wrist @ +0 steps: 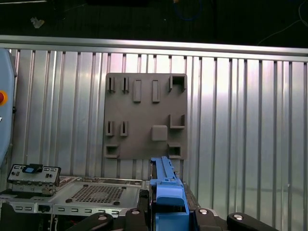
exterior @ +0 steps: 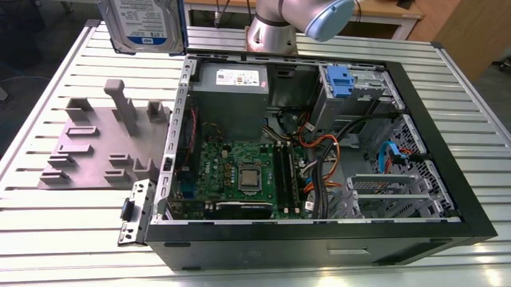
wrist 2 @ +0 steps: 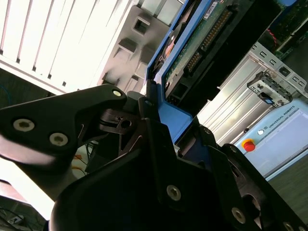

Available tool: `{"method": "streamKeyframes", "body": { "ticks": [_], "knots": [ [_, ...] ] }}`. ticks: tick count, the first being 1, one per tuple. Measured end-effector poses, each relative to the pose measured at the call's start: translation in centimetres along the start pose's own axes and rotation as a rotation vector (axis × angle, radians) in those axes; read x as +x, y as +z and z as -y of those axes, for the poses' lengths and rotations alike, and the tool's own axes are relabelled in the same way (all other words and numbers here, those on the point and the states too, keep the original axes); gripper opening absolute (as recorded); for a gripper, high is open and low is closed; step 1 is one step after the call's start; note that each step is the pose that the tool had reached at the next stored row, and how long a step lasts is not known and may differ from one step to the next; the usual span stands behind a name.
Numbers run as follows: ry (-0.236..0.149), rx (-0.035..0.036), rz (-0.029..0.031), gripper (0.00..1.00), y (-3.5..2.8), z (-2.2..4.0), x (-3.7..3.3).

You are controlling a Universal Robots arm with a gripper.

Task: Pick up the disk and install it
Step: 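Pick up the disk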

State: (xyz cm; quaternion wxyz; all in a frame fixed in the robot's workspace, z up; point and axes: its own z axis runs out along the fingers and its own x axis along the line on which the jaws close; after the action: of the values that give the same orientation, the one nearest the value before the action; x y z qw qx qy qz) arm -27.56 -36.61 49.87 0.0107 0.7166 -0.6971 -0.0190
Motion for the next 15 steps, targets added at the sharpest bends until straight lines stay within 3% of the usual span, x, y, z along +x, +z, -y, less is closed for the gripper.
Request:
{"method": "streamKeyframes", "body": {
  "ticks": [10, 15],
  "knots": [
    [0.0, 0.0, 0.0, 0.37, -0.01, -0.03, 1.05],
    [0.0, -0.0001, -0.0009, 0.37, -0.02, 0.11, 1.13]
  ]
}}
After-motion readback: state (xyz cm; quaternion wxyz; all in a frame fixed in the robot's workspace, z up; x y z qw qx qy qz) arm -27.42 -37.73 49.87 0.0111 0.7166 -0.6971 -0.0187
